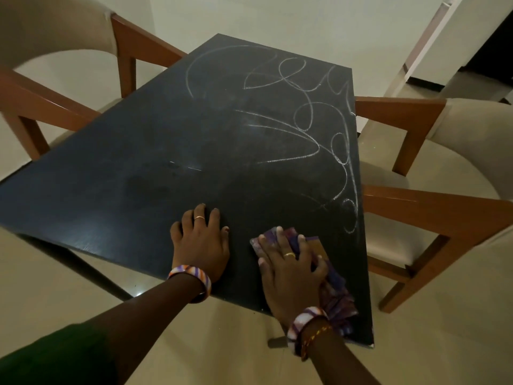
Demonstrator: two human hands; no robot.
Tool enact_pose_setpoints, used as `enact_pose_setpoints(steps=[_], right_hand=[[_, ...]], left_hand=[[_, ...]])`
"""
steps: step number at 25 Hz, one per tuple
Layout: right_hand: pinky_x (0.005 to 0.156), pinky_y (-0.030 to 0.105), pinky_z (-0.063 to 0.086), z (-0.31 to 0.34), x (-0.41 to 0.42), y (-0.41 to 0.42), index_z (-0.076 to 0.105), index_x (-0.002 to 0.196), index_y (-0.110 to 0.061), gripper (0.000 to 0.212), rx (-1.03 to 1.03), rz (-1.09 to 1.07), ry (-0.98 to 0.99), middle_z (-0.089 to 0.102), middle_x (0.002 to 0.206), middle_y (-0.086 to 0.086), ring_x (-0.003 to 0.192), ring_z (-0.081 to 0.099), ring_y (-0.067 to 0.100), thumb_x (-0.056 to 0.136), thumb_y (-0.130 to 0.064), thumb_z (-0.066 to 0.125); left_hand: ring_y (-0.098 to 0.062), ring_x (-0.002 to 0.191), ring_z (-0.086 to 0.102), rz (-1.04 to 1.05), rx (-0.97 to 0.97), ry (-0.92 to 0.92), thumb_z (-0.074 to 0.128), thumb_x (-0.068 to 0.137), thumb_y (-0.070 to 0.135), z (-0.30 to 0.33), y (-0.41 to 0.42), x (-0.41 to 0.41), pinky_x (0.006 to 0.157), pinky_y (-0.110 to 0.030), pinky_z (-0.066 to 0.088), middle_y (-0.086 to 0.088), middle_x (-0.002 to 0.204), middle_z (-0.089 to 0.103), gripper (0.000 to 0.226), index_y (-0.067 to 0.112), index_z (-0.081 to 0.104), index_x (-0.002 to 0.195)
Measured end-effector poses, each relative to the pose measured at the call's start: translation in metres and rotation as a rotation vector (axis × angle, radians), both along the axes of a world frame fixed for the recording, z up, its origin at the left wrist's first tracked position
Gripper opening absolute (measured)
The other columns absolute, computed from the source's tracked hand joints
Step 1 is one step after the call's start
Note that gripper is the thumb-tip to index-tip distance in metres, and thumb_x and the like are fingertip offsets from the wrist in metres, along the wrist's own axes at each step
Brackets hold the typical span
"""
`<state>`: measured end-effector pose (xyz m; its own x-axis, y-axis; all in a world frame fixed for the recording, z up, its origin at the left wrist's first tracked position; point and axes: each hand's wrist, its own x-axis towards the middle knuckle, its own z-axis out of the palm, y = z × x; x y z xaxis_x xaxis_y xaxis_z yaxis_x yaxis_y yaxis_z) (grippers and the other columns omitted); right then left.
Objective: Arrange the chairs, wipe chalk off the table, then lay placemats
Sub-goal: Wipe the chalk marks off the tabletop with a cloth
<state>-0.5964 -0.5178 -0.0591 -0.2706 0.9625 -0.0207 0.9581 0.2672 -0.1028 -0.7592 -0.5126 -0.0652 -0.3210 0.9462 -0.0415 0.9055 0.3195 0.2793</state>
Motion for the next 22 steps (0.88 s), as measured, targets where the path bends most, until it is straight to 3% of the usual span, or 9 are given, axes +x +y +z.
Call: enact_pose_setpoints(steps=[3, 6, 9, 11, 15, 18, 22], right_hand=[[0.109, 0.060, 0.003, 0.003, 0.007, 0.072, 0.012, 0.140, -0.056, 0.044, -0.114, -0.045, 0.016, 0.002, 0.158, -0.012, 0.144, 0.001, 0.030, 0.099, -0.046, 0.020], [0.109, 0.063, 0.005, 0.006, 0.034, 0.137, 0.014, 0.141, -0.054, 0.043, -0.133, -0.258, 0.073, 0.006, 0.158, -0.009, 0.144, 0.004, 0.033, 0.099, -0.045, 0.018], [0.108, 0.065, 0.014, 0.012, 0.081, 0.134, 0.014, 0.144, -0.049, 0.044, -0.182, -0.441, 0.200, 0.002, 0.159, -0.005, 0.143, 0.008, 0.036, 0.101, -0.042, 0.020], [0.109, 0.058, 0.026, 0.011, 0.100, 0.095, 0.013, 0.146, -0.043, 0.046, -0.188, -0.410, 0.278, -0.001, 0.159, -0.002, 0.142, 0.017, 0.033, 0.101, -0.038, 0.021], [0.100, 0.043, 0.041, -0.005, 0.097, 0.021, 0.012, 0.146, -0.044, 0.048, -0.076, -0.374, 0.194, 0.002, 0.159, -0.001, 0.137, 0.030, 0.027, 0.099, -0.042, 0.019], [0.101, 0.047, 0.042, -0.004, 0.101, 0.063, 0.019, 0.146, -0.041, 0.046, -0.065, -0.350, 0.228, 0.005, 0.158, 0.004, 0.136, 0.031, 0.031, 0.100, -0.039, 0.021], [0.108, 0.053, 0.028, -0.002, 0.101, 0.164, 0.025, 0.145, -0.038, 0.044, -0.104, -0.358, 0.297, 0.008, 0.158, 0.007, 0.139, 0.024, 0.037, 0.101, -0.039, 0.024]], left_hand=[[-0.027, 0.141, 0.010, 0.002, 0.013, -0.010, 0.030, 0.096, 0.045, 0.001, 0.000, -0.001, 0.114, -0.046, 0.010, -0.006, 0.153, 0.017, 0.054, 0.023, 0.023, 0.144], [-0.025, 0.141, 0.011, 0.001, 0.019, -0.013, 0.030, 0.096, 0.045, 0.002, -0.002, -0.001, 0.114, -0.045, 0.009, -0.005, 0.153, 0.017, 0.053, 0.024, 0.023, 0.144], [-0.025, 0.140, 0.012, 0.001, 0.027, -0.017, 0.031, 0.096, 0.045, 0.002, -0.002, -0.002, 0.114, -0.044, 0.010, -0.005, 0.153, 0.017, 0.053, 0.024, 0.024, 0.144], [-0.026, 0.140, 0.012, -0.002, 0.024, -0.014, 0.031, 0.096, 0.045, 0.001, -0.001, -0.001, 0.114, -0.044, 0.010, -0.005, 0.153, 0.017, 0.053, 0.023, 0.024, 0.144], [-0.027, 0.140, 0.012, 0.005, 0.018, -0.001, 0.031, 0.096, 0.045, 0.001, 0.000, 0.002, 0.113, -0.045, 0.011, -0.007, 0.153, 0.017, 0.055, 0.022, 0.023, 0.144], [-0.027, 0.140, 0.011, 0.008, 0.006, 0.015, 0.030, 0.096, 0.046, 0.003, 0.001, 0.001, 0.113, -0.045, 0.010, -0.007, 0.153, 0.015, 0.055, 0.022, 0.022, 0.145], [-0.026, 0.140, 0.010, 0.029, -0.009, 0.028, 0.029, 0.095, 0.046, 0.003, 0.001, 0.003, 0.113, -0.045, 0.010, -0.006, 0.152, 0.015, 0.055, 0.023, 0.022, 0.144]])
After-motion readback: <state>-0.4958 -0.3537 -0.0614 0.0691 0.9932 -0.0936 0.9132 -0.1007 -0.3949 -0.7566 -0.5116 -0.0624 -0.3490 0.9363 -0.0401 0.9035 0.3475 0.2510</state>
